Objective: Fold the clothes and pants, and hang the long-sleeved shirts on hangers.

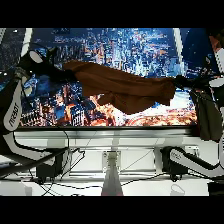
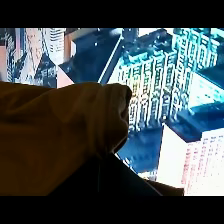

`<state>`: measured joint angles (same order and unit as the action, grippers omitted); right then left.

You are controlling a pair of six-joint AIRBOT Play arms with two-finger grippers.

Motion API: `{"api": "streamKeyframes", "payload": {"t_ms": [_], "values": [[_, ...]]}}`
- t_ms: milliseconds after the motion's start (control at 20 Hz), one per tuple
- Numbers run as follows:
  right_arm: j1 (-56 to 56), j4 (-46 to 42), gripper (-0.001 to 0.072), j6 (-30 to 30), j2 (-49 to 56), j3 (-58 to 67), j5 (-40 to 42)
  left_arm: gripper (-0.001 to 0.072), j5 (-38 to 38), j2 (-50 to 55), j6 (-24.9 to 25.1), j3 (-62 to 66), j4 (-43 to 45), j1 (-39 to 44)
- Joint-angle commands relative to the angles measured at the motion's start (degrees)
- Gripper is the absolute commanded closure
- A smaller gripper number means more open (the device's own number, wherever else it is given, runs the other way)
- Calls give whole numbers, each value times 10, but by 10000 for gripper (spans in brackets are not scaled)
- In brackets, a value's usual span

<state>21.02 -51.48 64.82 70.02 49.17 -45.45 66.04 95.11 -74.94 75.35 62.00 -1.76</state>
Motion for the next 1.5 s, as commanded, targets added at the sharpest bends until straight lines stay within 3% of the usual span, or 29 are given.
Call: {"api": "streamKeyframes", "payload": {"t_ms": [0,250,300,400,450,700,950,1450], "values": [[0,0,696,0,5,0,4,147,6,4,48,-73,-99,6],[0,0,697,0,5,0,2,163,-59,33,73,-107,-143,57],[0,0,697,0,5,0,2,260,-61,37,80,-107,-145,66],[0,1,697,0,4,0,2,633,-76,37,98,-106,-144,73],[0,1,696,0,4,0,2,690,-80,37,98,-104,-146,71],[0,0,697,-4,-25,49,-27,691,-17,-1,112,-23,-148,20],[0,3,697,-15,-125,175,-103,691,-15,-159,113,83,-162,-35],[0,3,697,-30,-376,373,-70,691,-260,-560,113,104,-129,-91]]}}
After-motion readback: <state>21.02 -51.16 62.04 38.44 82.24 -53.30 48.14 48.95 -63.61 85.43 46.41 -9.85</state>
